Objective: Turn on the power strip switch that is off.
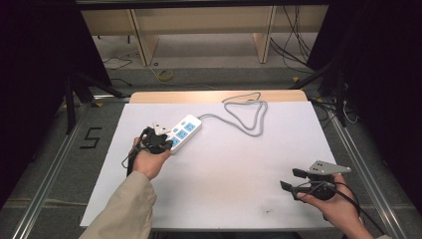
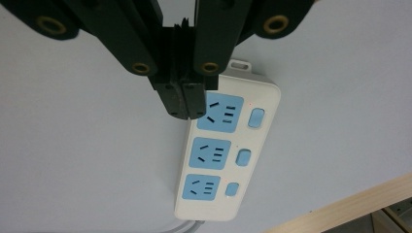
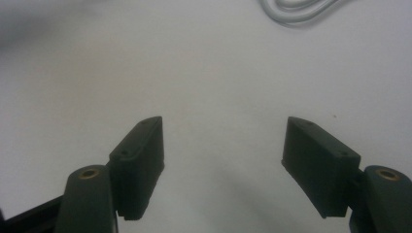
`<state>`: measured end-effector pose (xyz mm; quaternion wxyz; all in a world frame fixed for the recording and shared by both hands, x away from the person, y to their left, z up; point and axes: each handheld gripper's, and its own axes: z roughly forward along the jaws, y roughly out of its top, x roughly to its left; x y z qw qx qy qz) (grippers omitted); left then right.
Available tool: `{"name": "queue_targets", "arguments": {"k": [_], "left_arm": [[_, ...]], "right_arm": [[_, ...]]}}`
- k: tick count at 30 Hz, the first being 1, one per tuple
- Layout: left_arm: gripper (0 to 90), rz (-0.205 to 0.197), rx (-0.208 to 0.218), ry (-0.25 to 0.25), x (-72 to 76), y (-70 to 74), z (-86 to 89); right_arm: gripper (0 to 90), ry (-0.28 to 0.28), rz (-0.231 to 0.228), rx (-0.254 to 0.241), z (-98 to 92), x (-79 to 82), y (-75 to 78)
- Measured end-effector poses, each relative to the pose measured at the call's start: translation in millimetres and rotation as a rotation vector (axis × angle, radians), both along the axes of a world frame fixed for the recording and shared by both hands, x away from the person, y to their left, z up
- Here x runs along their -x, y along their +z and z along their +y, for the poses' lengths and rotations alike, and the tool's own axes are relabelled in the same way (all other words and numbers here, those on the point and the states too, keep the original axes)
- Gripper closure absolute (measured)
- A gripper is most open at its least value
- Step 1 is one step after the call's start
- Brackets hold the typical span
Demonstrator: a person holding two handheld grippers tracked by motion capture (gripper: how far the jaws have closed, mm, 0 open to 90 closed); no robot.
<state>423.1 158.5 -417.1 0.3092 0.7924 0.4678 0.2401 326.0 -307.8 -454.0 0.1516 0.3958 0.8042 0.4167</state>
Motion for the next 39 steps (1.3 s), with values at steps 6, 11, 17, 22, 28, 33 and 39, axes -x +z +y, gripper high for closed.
{"name": "queue_targets", "arguments": {"k": [6,11,17,22,28,33,39], "left_arm": [[89.9,0.001,-0.001,0.01,-8.9,4.3,0.0],[89.9,0.008,-0.005,0.011,-16.8,5.2,-0.4],[89.9,0.009,-0.001,0.025,-23.5,4.7,-1.7],[89.9,0.011,-0.021,0.019,-27.0,6.5,-3.6],[89.9,0.042,-0.029,0.032,-36.5,1.3,-4.0],[89.9,0.046,-0.037,0.034,-40.2,-0.3,-5.0],[89.9,0.056,-0.033,0.036,-47.2,-5.5,-6.7]], "right_arm": [[31.8,0.004,-0.002,0.0,0.2,-0.4,-0.7],[31.8,0.006,-0.001,0.0,0.3,-0.4,-0.6],[31.8,0.003,0.002,-0.001,0.4,-0.5,-0.4],[31.8,0.003,0.002,0.0,0.2,-0.9,-0.5],[31.8,0.007,0.0,-0.001,0.3,-1.2,-0.1],[31.7,0.006,0.001,-0.001,-0.2,-1.1,0.1],[31.7,0.008,0.003,-0.001,0.4,-1.0,-0.1]]}}
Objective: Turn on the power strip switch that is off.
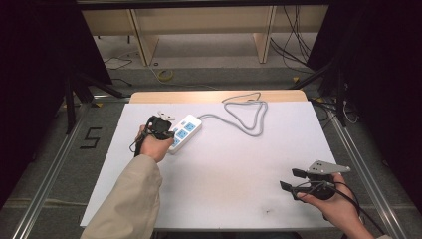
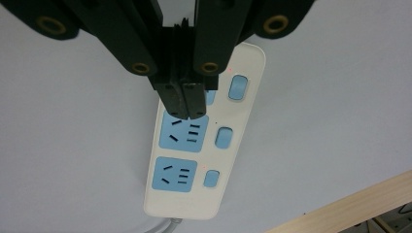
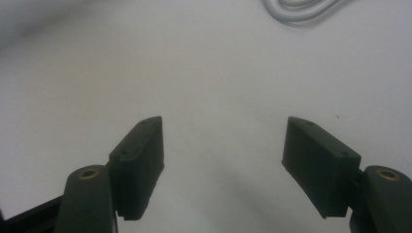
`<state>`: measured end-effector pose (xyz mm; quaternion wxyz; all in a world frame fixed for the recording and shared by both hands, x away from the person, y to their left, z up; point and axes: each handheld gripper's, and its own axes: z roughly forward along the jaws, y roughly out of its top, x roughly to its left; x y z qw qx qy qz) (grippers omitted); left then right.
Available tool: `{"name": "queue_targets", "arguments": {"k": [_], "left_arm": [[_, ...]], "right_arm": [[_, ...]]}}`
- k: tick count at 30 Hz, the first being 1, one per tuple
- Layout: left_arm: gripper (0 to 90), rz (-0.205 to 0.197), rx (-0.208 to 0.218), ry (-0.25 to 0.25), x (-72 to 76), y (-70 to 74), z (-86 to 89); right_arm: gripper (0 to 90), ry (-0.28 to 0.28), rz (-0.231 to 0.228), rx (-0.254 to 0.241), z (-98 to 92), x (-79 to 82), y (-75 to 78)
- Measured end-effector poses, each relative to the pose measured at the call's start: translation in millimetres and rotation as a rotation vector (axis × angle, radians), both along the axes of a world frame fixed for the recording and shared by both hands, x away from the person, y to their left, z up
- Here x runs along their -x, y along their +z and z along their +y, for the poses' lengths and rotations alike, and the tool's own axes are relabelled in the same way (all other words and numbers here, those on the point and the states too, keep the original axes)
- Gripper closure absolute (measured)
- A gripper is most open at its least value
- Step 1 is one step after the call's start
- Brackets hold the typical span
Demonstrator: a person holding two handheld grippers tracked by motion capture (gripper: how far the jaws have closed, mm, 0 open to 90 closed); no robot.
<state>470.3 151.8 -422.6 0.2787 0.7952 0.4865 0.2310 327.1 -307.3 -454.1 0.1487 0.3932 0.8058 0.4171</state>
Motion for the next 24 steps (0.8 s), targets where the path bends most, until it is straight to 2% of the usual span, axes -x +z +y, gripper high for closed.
{"name": "queue_targets", "arguments": {"k": [24], "left_arm": [[90.0,-0.006,-0.01,0.003,-23.5,-6.0,-2.9]], "right_arm": [[31.5,-0.001,0.012,0.0,-1.5,-1.1,-1.5]]}}
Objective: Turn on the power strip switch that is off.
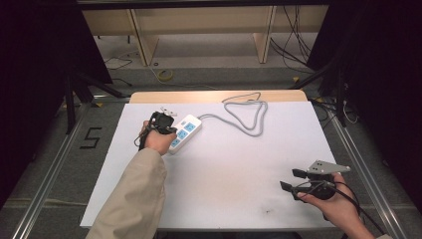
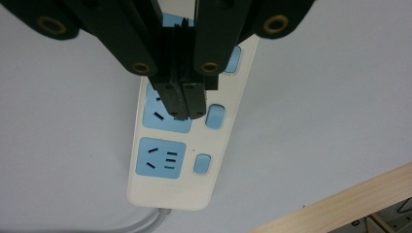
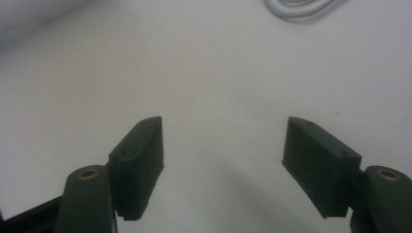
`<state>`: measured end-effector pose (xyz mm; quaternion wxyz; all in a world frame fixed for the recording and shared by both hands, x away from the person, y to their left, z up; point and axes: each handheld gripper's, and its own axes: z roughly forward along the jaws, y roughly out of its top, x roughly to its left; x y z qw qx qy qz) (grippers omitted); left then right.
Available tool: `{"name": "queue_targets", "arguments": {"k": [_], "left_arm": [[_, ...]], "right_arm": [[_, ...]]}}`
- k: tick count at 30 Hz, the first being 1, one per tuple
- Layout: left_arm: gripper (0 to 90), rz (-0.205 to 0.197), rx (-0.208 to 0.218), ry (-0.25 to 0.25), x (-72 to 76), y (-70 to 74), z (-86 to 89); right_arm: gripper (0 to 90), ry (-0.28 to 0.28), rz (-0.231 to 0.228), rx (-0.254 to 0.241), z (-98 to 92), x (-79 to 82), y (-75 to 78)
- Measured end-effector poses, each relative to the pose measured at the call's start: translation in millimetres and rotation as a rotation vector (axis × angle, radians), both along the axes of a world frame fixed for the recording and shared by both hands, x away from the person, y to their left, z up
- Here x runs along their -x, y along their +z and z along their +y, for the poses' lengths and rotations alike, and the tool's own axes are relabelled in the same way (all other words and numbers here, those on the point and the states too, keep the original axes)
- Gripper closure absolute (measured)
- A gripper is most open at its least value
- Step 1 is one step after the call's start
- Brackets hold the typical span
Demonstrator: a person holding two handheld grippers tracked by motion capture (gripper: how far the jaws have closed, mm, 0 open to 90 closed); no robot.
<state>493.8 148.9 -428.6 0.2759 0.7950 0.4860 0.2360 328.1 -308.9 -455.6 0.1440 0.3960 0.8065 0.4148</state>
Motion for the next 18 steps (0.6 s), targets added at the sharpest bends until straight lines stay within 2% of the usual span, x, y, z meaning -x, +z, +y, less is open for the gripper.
{"name": "queue_targets", "arguments": {"k": [10,18], "left_arm": [[89.9,-0.013,-0.003,0.002,-8.3,3.9,-6.2],[89.9,-0.003,-0.012,-0.001,-11.7,1.5,-8.2]], "right_arm": [[31.5,0.004,0.0,0.002,0.8,-0.7,-0.3],[31.5,0.002,-0.002,0.001,-0.4,-0.3,0.2]]}}
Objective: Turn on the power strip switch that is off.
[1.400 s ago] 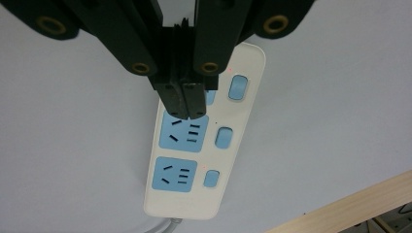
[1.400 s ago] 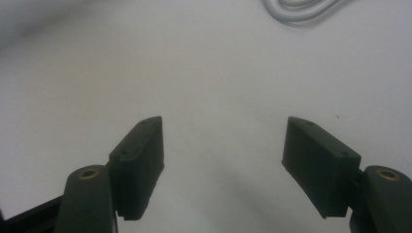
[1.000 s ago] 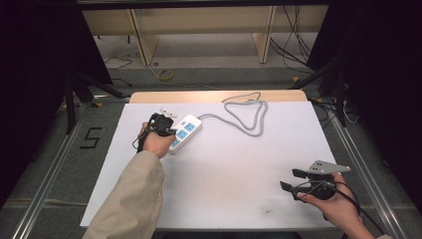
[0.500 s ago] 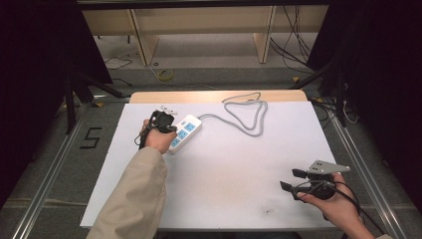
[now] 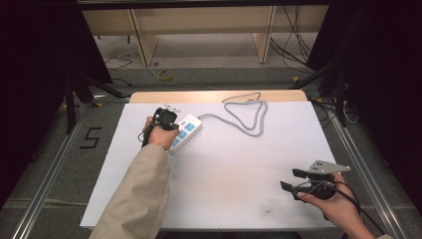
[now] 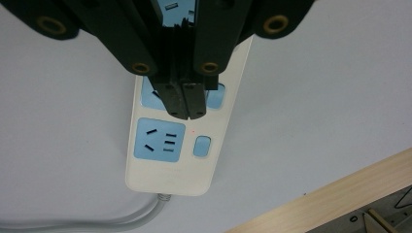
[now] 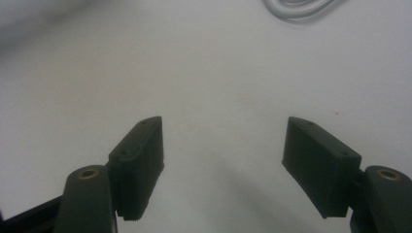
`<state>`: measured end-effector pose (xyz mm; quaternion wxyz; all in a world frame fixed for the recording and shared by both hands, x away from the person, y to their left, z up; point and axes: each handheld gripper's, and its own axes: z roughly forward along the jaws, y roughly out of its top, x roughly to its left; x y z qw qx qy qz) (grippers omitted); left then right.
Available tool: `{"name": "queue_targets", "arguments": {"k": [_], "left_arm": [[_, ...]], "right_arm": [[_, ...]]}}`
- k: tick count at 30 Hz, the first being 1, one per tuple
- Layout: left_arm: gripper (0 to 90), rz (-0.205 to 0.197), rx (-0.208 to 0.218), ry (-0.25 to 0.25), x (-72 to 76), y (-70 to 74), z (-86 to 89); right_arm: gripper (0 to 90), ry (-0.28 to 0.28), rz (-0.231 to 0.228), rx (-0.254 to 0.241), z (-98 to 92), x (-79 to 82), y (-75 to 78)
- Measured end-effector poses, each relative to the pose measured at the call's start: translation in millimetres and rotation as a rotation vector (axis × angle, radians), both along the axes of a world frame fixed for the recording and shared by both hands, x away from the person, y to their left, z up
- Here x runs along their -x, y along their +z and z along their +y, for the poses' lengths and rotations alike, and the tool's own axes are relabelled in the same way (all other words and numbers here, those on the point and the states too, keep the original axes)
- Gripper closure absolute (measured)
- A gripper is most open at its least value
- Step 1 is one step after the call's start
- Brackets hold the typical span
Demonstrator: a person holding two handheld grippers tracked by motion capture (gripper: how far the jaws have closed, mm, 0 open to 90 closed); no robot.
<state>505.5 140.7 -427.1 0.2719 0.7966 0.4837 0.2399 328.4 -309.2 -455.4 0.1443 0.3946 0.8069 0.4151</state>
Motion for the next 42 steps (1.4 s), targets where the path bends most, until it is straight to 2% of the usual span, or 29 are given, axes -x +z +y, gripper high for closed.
{"name": "queue_targets", "arguments": {"k": [13,21,42], "left_arm": [[89.9,-0.003,-0.012,-0.001,-7.8,-0.1,-1.6],[89.9,0.016,-0.024,0.005,-12.2,-1.7,0.5],[89.9,0.024,-0.034,0.018,-20.4,-12.1,-0.7]], "right_arm": [[31.5,-0.006,-0.002,0.0,-1.8,-0.3,0.6],[31.5,-0.006,-0.002,-0.003,-1.8,-0.7,0.4],[31.6,-0.002,-0.003,-0.006,-3.0,-0.4,0.8]]}}
